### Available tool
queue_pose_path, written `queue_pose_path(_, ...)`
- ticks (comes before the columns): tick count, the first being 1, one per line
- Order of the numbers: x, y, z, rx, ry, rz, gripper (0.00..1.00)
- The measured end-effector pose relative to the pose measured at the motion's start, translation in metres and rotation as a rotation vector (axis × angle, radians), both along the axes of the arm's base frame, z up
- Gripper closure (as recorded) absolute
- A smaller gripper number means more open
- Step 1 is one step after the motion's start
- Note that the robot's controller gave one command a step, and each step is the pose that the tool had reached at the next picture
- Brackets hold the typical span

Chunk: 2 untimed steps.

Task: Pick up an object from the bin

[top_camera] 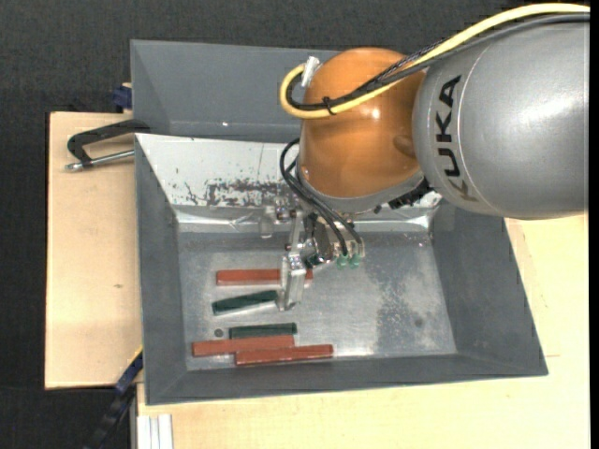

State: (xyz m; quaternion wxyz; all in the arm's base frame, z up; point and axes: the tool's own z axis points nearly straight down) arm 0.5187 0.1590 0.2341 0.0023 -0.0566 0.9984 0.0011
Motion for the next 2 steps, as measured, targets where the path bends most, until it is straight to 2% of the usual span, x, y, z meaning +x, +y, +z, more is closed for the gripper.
queue_pose_path(1, 0.0, 0.0, 0.0, 0.0, 0.0, 0.0, 0.0)
queue_pose_path(2, 0.01, -0.008, -0.052, 0.001, -0.005, 0.008, 0.0)
